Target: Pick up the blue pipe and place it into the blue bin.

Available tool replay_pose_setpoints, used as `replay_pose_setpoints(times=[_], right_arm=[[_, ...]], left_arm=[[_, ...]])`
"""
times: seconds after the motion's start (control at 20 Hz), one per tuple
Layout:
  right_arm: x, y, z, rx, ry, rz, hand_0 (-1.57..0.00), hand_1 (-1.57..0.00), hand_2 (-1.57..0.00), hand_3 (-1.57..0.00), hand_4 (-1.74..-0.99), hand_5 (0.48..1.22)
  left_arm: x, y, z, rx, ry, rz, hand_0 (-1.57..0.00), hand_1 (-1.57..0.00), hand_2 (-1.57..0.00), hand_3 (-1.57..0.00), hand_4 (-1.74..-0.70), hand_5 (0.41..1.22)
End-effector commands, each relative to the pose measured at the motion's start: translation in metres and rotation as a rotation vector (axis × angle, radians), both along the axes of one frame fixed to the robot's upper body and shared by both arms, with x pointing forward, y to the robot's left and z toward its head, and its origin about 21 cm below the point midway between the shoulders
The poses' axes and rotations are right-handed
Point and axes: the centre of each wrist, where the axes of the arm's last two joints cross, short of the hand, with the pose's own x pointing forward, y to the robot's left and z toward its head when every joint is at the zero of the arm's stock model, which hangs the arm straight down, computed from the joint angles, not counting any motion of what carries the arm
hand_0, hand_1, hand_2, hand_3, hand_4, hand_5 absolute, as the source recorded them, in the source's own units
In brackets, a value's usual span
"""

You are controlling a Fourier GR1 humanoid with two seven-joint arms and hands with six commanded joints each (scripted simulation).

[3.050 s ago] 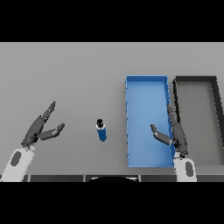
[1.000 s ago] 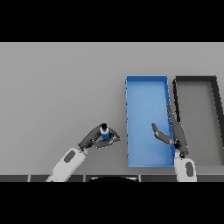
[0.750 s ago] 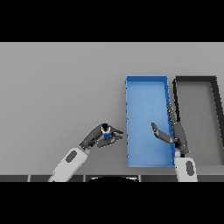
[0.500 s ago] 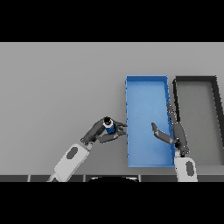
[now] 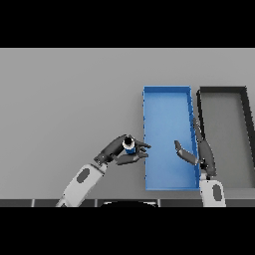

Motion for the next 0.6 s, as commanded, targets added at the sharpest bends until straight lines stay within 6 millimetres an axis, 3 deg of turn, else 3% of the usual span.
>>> replay_pose_setpoints(times=[0.0, 0.35, 0.55], right_arm=[[-0.003, 0.0, 0.001, -0.009, -0.012, -0.006, 0.0, 0.0, 0.0, 0.0, -1.141, 0.643], [-0.029, 0.008, 0.017, -0.056, -0.066, -0.06, 0.0, 0.0, -0.02, 0.0, -1.187, 0.642], [-0.023, 0.005, 0.055, 0.153, -0.08, 0.177, 0.0, -0.03, -0.11, 0.0, -1.209, 0.609]], left_arm=[[0.0, -0.001, 0.0, 0.005, 0.004, -0.002, -1.57, -1.57, -1.57, -1.57, -1.47, 1.22], [0.001, -0.001, -0.003, 0.001, -0.003, -0.012, -1.57, -1.57, -1.57, -1.57, -1.47, 1.22], [0.003, -0.004, 0.003, 0.002, -0.005, -0.022, -1.57, -1.57, -1.57, -1.57, -1.47, 1.221]])
